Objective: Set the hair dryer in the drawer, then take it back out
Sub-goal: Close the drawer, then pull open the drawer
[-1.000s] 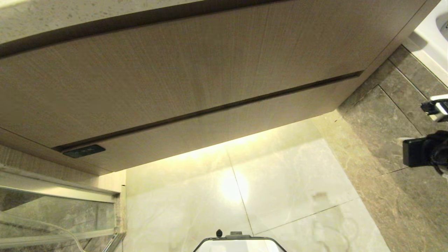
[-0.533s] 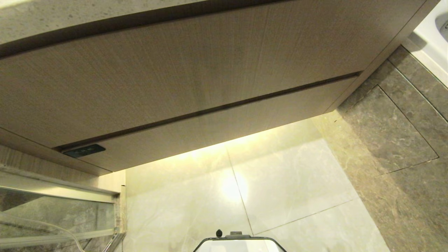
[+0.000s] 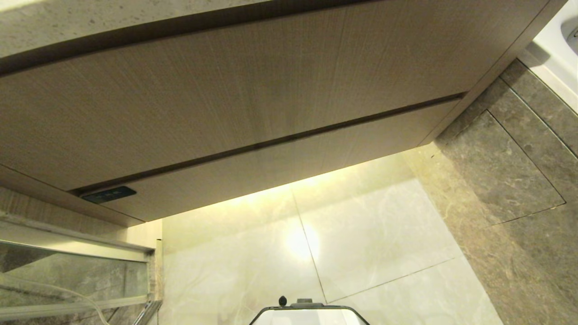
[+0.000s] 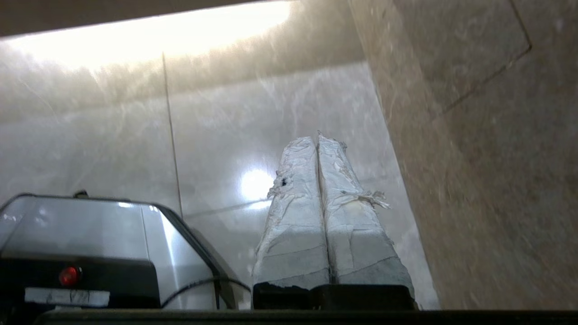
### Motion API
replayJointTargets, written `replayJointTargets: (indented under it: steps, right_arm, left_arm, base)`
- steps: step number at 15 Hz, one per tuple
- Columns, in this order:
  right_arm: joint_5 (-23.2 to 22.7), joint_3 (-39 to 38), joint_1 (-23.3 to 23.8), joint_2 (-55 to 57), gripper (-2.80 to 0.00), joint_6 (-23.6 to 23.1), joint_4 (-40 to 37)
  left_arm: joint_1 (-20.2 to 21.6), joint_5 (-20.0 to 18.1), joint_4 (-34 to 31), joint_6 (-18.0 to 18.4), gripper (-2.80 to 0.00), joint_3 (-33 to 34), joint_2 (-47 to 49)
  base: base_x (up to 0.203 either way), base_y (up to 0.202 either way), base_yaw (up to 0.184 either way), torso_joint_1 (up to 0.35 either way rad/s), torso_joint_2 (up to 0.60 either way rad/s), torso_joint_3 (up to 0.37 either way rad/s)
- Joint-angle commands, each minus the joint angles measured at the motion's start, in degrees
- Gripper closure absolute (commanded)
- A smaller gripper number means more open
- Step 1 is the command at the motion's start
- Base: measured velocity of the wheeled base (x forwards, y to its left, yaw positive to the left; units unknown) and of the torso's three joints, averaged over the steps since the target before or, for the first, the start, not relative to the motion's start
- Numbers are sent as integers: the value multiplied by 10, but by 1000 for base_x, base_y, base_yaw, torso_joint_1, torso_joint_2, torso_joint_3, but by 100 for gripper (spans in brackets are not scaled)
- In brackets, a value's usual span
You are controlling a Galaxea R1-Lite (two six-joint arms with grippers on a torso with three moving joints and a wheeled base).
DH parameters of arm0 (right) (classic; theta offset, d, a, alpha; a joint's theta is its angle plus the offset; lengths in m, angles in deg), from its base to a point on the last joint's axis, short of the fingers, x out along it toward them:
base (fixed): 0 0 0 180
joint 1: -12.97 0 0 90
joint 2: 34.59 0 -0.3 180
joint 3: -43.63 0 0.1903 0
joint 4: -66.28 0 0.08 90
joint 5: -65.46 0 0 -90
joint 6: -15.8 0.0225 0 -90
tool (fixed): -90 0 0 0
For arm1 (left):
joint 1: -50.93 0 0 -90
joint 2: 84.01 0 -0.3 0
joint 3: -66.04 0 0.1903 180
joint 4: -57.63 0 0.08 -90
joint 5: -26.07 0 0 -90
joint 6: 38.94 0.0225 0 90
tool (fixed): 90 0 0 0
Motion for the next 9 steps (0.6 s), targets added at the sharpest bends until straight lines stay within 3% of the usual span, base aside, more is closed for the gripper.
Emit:
replayJointTargets:
  steps: [1, 9]
  right_arm:
    - [-4, -4, -2, -61, 0, 1, -1]
    - [-3, -5, -2, -61, 0, 10, -2]
  left_arm:
    - [0, 0, 0, 0, 0, 0, -1]
    - [0, 0, 0, 0, 0, 0, -1]
  base:
    - [0, 0, 0, 0, 0, 0]
    - [0, 0, 0, 0, 0, 0]
